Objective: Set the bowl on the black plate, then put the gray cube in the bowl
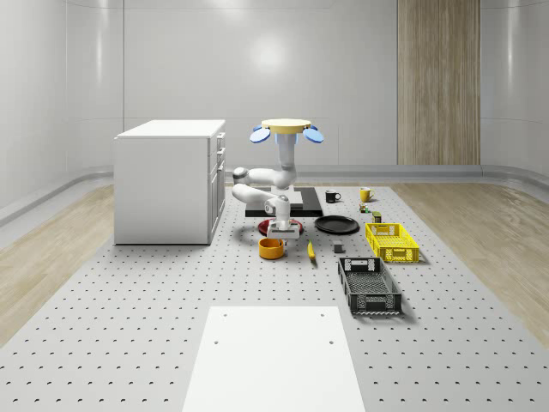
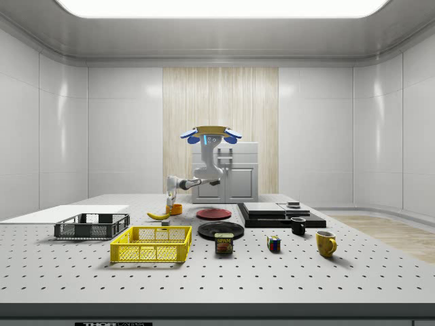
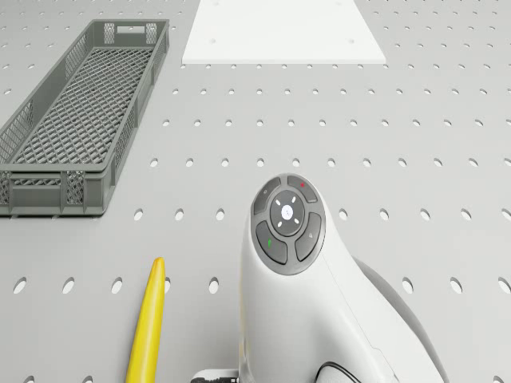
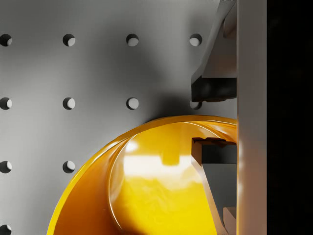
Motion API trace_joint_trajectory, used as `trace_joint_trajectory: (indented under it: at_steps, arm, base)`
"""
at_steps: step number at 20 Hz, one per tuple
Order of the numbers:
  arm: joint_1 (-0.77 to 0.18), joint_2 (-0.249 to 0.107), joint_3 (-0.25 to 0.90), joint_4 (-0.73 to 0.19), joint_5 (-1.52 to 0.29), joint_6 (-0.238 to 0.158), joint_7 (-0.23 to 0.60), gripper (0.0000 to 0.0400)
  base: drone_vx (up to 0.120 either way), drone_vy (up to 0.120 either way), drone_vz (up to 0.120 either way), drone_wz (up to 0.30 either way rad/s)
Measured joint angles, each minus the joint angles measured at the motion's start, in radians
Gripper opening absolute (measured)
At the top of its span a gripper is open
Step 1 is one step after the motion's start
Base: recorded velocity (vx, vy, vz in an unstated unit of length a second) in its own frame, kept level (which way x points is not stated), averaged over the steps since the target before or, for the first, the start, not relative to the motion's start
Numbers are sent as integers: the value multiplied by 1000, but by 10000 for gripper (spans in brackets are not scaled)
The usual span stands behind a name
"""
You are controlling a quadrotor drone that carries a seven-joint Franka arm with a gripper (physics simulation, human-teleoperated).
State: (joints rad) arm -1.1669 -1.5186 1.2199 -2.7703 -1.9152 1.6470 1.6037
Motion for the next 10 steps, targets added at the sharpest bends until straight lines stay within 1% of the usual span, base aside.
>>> trace_joint_trajectory:
  at_steps: [2,7,8,10]
  arm:
    - [4,-1,20,-7,19,-8,0,102]
    - [12,-5,78,-23,73,-28,2,101]
    - [12,-5,86,-25,81,-31,2,101]
    - [13,-7,98,-27,93,-34,2,100]
  base:
    - [0,0,20,0]
    - [0,0,120,0]
    - [0,80,120,0]
    - [-120,120,120,0]
